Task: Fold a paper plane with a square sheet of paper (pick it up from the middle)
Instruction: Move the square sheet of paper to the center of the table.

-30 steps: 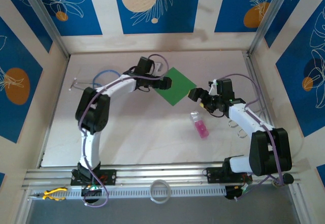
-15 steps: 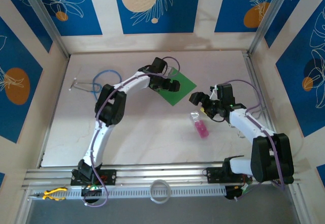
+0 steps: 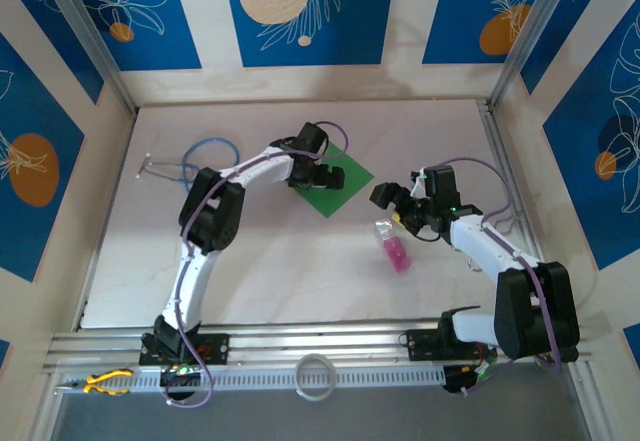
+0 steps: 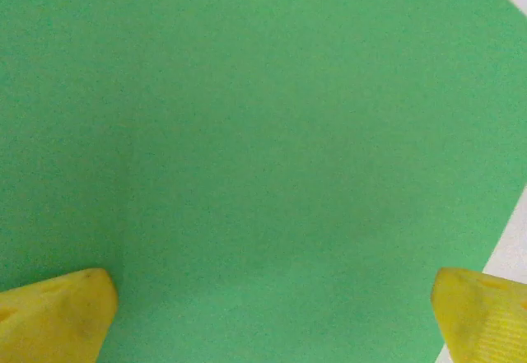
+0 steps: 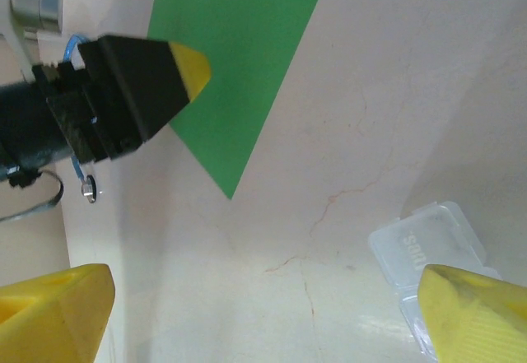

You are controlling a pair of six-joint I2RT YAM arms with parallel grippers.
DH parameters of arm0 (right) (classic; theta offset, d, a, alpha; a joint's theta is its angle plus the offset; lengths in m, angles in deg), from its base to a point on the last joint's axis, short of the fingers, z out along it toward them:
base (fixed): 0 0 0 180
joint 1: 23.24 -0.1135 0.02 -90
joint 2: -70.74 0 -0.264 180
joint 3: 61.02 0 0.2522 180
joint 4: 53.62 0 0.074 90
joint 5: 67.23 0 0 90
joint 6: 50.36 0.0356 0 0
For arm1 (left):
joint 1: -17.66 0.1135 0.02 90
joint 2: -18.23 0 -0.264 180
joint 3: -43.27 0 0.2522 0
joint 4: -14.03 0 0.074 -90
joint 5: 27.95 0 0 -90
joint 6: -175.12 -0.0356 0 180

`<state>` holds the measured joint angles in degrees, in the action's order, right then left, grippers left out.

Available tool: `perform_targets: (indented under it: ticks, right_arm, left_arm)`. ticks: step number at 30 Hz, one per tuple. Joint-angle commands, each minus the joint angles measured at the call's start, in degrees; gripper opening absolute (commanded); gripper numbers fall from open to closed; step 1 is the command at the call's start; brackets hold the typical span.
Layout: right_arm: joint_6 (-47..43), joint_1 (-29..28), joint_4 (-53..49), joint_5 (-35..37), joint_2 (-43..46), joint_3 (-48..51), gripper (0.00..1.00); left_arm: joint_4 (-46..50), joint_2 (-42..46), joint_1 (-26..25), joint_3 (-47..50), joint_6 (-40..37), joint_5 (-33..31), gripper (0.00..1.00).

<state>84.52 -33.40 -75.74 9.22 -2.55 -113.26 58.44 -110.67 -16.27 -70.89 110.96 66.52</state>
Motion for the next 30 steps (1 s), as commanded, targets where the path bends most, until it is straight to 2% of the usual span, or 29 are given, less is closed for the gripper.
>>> perform_targets:
  ticks: [1,8,11,13,18,22,25,30]
  right_arm:
    - [1.2,-0.9,-1.4,0.6,1.2,0.1,0.95]
    - [3.0,-2.9,-2.2,3.0,2.3,0.3,0.95]
    - [4.0,-3.9,-2.5,3.9,2.8,0.4,0.95]
    - [4.3,-4.6,-2.4,4.2,3.2,0.4,0.95]
    - [5.0,-6.7,-1.7,5.0,4.0,0.2,0.95]
    - [5.4,-8.4,-1.4,5.1,4.0,-0.4,0.95]
    - [5.8,-9.8,-1.2,6.0,3.9,-0.7,0.95]
    - [6.7,-11.3,-1.3,7.0,3.9,-0.9,0.95]
  left_arm:
    - [3.0,5.6,-0.2,11.3,9.2,-5.1,1.00]
    - [-8.7,23.1,-2.0,36.1,25.5,-9.1,1.00]
    - [-10.3,29.4,-4.4,41.6,30.1,-12.5,1.00]
    - [-10.1,32.6,-5.8,42.7,30.3,-14.8,1.00]
    - [-6.8,34.6,-6.4,39.9,18.3,-21.2,1.00]
    - [-4.9,32.0,-6.0,35.3,2.8,-23.7,1.00]
    - [-5.2,29.8,-3.3,32.8,-5.0,-16.5,1.00]
    - [-4.1,26.9,2.6,30.7,-5.8,-6.4,1.00]
